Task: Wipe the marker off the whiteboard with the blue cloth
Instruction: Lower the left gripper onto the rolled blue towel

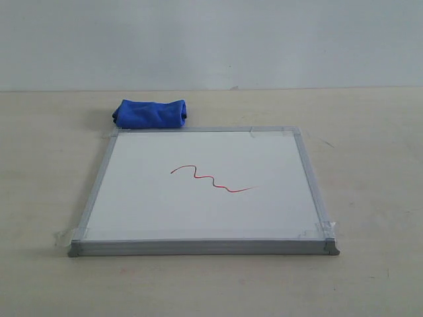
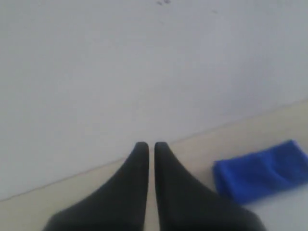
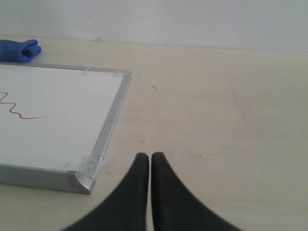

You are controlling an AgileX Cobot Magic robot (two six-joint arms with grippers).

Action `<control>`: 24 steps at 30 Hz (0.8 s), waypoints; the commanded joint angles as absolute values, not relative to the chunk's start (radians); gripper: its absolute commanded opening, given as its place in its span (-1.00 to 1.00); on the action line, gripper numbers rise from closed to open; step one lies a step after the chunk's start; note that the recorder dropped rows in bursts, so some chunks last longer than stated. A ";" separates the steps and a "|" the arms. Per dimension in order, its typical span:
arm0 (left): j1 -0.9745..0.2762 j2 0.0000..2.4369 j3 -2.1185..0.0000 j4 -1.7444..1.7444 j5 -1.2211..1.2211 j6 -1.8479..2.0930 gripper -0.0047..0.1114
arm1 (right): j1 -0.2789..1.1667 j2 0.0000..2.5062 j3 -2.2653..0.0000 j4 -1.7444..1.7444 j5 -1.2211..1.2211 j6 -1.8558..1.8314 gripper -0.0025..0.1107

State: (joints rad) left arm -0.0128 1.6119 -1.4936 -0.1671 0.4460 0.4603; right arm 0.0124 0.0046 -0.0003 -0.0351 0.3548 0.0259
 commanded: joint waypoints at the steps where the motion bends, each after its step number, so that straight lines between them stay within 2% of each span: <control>1: -0.022 1.767 -1.683 -0.608 0.758 0.907 -0.84 | 0.010 0.000 0.000 -0.035 0.344 0.024 -0.96; 7: -0.022 1.954 -1.850 -0.579 0.864 0.864 -0.84 | 0.010 0.000 0.000 -0.035 0.344 0.024 -0.96; 19: -0.085 2.194 -1.862 -0.522 0.788 0.928 -0.84 | 0.010 0.000 0.000 -0.035 0.344 0.024 -0.96; 21: -0.106 2.222 -1.867 -0.502 0.757 0.928 -0.76 | 0.010 0.000 0.000 -0.035 0.344 0.024 -0.96; 24: -0.128 2.254 -1.887 -0.480 0.712 0.928 -0.47 | 0.010 0.000 0.000 -0.035 0.344 0.024 -0.96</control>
